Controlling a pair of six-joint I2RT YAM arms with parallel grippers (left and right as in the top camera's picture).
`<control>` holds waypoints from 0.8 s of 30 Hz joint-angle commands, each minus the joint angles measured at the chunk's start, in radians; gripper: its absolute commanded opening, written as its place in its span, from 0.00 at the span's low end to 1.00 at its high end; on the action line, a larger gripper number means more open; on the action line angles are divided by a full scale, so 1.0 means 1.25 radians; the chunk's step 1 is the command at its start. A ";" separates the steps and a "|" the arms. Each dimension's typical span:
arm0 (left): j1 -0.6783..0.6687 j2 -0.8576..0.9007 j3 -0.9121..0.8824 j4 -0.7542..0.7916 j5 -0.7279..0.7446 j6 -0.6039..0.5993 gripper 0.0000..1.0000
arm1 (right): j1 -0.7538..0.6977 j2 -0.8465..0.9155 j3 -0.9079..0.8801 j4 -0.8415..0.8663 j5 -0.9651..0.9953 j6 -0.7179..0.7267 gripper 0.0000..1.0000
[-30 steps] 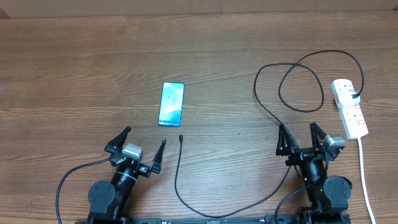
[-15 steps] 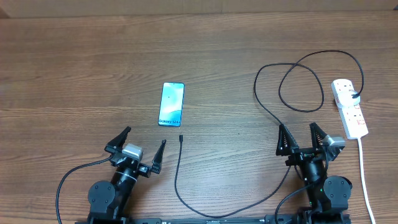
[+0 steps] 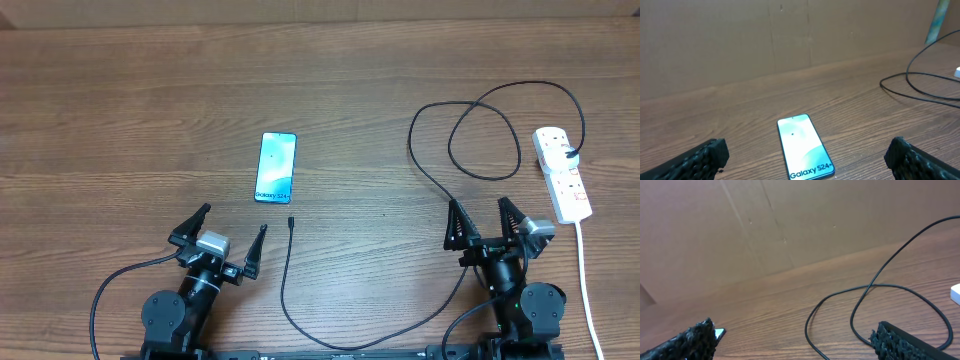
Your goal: Plug charger to phone and switch on socket
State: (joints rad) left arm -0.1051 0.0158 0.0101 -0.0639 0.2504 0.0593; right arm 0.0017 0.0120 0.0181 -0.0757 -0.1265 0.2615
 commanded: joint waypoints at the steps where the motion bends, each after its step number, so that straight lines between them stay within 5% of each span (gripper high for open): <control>1: -0.004 -0.007 0.005 -0.011 0.019 0.013 1.00 | 0.003 -0.007 -0.008 0.003 0.001 0.000 1.00; 24: -0.004 -0.007 0.006 -0.011 0.002 0.013 1.00 | 0.003 -0.007 -0.008 0.003 0.001 0.000 1.00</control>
State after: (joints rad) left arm -0.1051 0.0158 0.0101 -0.0639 0.2497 0.0593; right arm 0.0017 0.0120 0.0181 -0.0757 -0.1265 0.2615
